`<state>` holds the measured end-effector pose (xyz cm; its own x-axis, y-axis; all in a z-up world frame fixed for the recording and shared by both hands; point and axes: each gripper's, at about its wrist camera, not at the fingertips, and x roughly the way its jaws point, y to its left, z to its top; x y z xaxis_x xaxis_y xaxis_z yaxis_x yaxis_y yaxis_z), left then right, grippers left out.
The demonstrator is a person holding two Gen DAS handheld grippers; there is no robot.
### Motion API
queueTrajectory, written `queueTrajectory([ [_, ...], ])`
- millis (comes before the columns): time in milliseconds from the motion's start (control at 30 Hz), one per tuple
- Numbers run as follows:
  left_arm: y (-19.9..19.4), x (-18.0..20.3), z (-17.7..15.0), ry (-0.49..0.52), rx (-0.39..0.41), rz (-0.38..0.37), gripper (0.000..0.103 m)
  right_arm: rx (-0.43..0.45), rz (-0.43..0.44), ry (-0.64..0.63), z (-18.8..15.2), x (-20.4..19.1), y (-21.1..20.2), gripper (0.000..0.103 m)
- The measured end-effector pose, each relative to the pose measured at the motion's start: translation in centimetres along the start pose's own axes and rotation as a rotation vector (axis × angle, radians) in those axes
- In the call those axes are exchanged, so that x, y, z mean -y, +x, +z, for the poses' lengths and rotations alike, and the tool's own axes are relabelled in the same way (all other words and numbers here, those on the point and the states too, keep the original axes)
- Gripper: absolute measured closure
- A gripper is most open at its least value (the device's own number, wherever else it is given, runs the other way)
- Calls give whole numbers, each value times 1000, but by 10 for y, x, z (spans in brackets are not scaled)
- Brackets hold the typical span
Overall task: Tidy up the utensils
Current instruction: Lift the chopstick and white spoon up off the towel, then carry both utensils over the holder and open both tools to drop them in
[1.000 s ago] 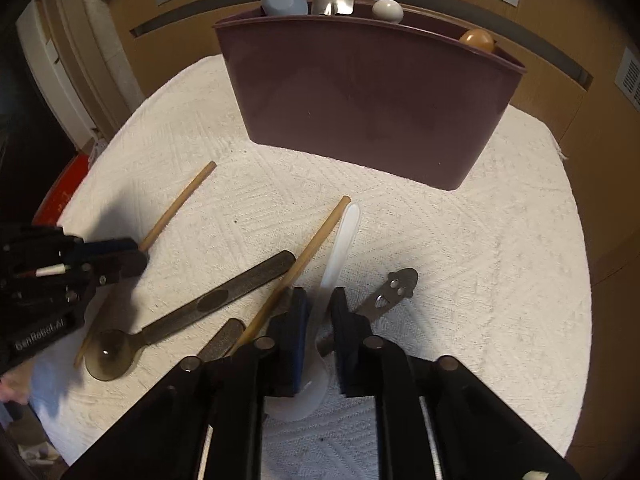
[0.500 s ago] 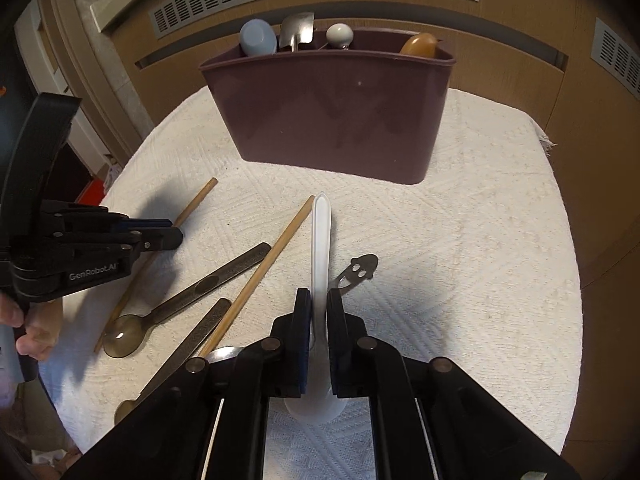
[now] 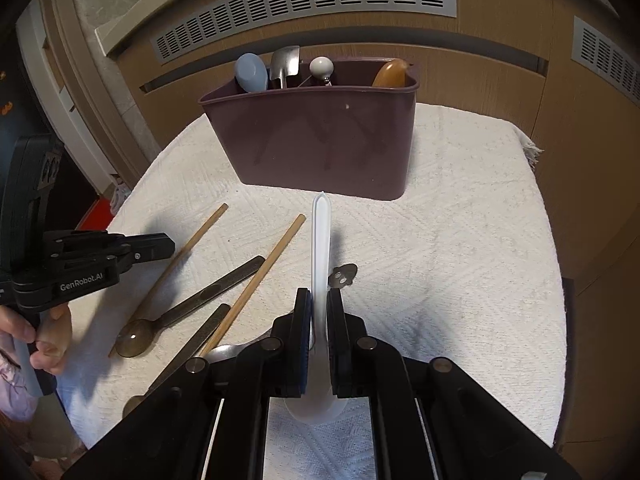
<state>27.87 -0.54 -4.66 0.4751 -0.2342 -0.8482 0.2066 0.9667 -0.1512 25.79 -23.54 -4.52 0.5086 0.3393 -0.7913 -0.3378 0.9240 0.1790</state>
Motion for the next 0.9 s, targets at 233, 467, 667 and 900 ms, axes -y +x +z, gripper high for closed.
queueTrajectory([
  [233, 30, 7, 11, 69, -134, 50, 95, -17, -8, -4, -3, -3, 6, 96],
  [467, 39, 19, 22, 108, -109, 81, 97, -25, 7, 5, -8, 0, 9, 96],
  [667, -14, 10, 6, -35, 119, -18, 97, 34, 13, 42, -9, 7, -5, 96],
  [900, -62, 15, 0, -64, 292, -64, 97, 142, 54, 50, -3, 9, -35, 96],
])
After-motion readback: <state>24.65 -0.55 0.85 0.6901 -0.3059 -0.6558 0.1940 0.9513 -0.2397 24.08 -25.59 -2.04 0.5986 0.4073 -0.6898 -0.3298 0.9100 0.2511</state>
